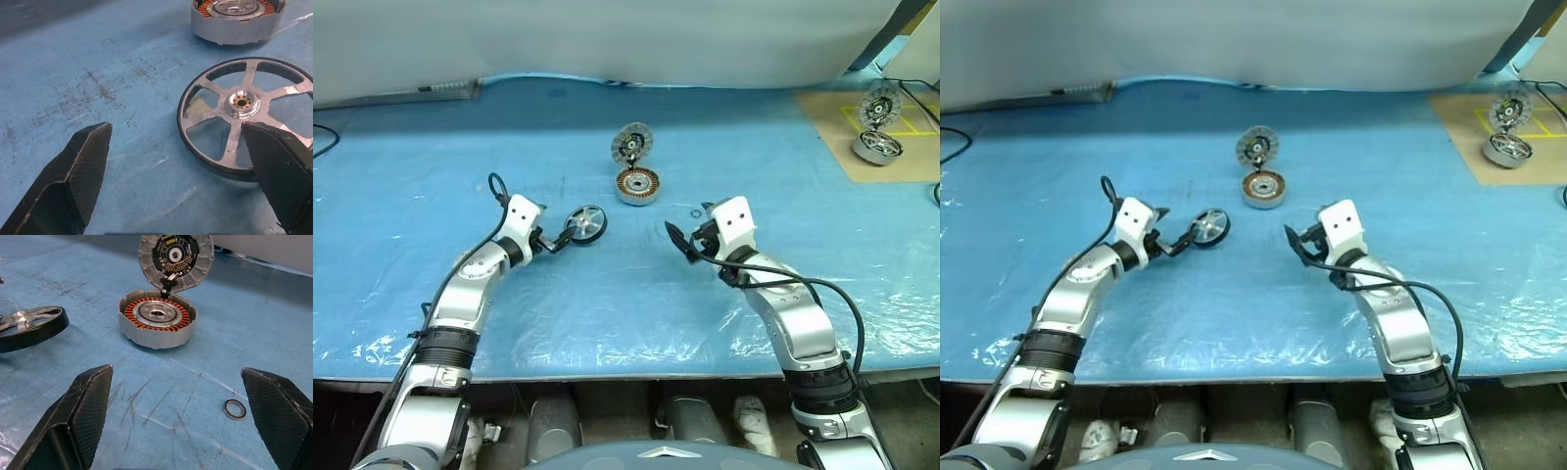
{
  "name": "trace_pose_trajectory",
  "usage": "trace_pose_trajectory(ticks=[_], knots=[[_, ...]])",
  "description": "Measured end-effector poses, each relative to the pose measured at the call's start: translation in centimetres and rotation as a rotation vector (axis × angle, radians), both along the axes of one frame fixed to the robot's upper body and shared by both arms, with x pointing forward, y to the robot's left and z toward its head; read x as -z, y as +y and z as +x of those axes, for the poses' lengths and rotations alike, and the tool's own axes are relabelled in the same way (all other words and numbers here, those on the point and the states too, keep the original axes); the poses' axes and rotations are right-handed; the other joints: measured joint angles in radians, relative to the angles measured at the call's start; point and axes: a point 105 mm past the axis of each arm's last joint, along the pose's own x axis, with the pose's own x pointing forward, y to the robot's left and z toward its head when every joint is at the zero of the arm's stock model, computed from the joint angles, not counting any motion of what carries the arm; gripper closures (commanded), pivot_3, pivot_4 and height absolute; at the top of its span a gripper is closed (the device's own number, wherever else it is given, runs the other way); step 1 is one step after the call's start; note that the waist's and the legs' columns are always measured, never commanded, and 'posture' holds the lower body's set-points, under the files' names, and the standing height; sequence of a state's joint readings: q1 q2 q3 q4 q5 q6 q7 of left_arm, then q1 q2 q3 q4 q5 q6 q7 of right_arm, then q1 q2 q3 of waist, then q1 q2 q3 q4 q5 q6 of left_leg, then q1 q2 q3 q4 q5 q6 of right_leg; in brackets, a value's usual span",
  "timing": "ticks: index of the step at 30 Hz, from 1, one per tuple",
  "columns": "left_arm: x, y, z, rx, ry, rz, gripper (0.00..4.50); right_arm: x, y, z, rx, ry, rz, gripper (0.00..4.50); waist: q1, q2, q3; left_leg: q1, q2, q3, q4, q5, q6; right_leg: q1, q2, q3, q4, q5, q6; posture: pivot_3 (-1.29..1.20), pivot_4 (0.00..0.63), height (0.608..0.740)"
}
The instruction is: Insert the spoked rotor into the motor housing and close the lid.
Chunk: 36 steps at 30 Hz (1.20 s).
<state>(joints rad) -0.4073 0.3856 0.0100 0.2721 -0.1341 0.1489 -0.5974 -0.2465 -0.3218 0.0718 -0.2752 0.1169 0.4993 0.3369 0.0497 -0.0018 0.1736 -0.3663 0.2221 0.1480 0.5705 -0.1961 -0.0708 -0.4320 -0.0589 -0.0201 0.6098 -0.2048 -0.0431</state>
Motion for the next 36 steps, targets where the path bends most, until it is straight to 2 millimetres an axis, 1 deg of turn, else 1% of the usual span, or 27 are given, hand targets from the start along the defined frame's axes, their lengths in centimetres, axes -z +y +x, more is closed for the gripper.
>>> trace_pose_trajectory(ticks=[4, 12, 17, 24, 32, 36], knots=[[-0.3, -0.1, 0.2, 0.004, -0.008, 0.001, 0.00, -0.4, 0.2, 0.2, -0.017, -0.012, -0.003, 0.07, -0.001, 0.000, 0.000, 0.000, 0.000, 0.000, 0.000, 0.000, 0.000, 0.000, 0.000, 0.000, 0.000, 0.000, 0.000, 0.00, 0.150, 0.740], [0.2, 0.4, -0.5, -0.009, 0.004, 0.008, 0.00, -0.2, 0.3, 0.2, -0.031, -0.004, -0.003, 0.07, 0.000, 0.000, 0.000, 0.000, 0.000, 0.000, 0.000, 0.000, 0.000, 0.000, 0.000, 0.000, 0.000, 0.000, 0.000, 0.00, 0.150, 0.740], [-0.5, 0.0, -0.7, 0.005, -0.014, -0.003, 0.00, -0.1, 0.4, 0.2, -0.034, 0.001, -0.002, 0.07, -0.001, 0.000, 0.000, 0.000, 0.000, 0.000, 0.000, 0.000, 0.000, 0.000, 0.000, 0.000, 0.000, 0.000, 0.000, 0.00, 0.150, 0.740], [0.0, 0.0, -1.1, 0.013, 0.016, -0.020, 0.00, -0.1, 0.4, 0.2, -0.034, 0.002, -0.003, 0.07, -0.001, 0.000, 0.000, 0.000, 0.000, 0.000, 0.001, 0.000, 0.000, 0.000, 0.000, 0.000, 0.000, 0.000, 0.000, 0.00, 0.150, 0.740], [-0.8, -0.6, -1.5, 0.056, -0.002, -0.048, 0.00, -0.4, 0.0, 0.5, -0.032, 0.001, -0.026, 0.07, -0.002, 0.000, 0.000, 0.000, 0.000, 0.000, 0.000, 0.000, 0.000, 0.000, 0.000, 0.000, 0.000, 0.000, 0.000, 0.00, 0.150, 0.740], [-0.7, -0.8, -2.0, 0.074, 0.002, -0.064, 0.00, -0.6, 0.1, 0.6, -0.039, -0.003, -0.028, 0.07, -0.002, 0.000, 0.000, 0.000, 0.000, 0.000, 0.000, 0.000, 0.000, 0.000, 0.000, 0.000, 0.000, 0.000, 0.000, 0.00, 0.150, 0.740]])
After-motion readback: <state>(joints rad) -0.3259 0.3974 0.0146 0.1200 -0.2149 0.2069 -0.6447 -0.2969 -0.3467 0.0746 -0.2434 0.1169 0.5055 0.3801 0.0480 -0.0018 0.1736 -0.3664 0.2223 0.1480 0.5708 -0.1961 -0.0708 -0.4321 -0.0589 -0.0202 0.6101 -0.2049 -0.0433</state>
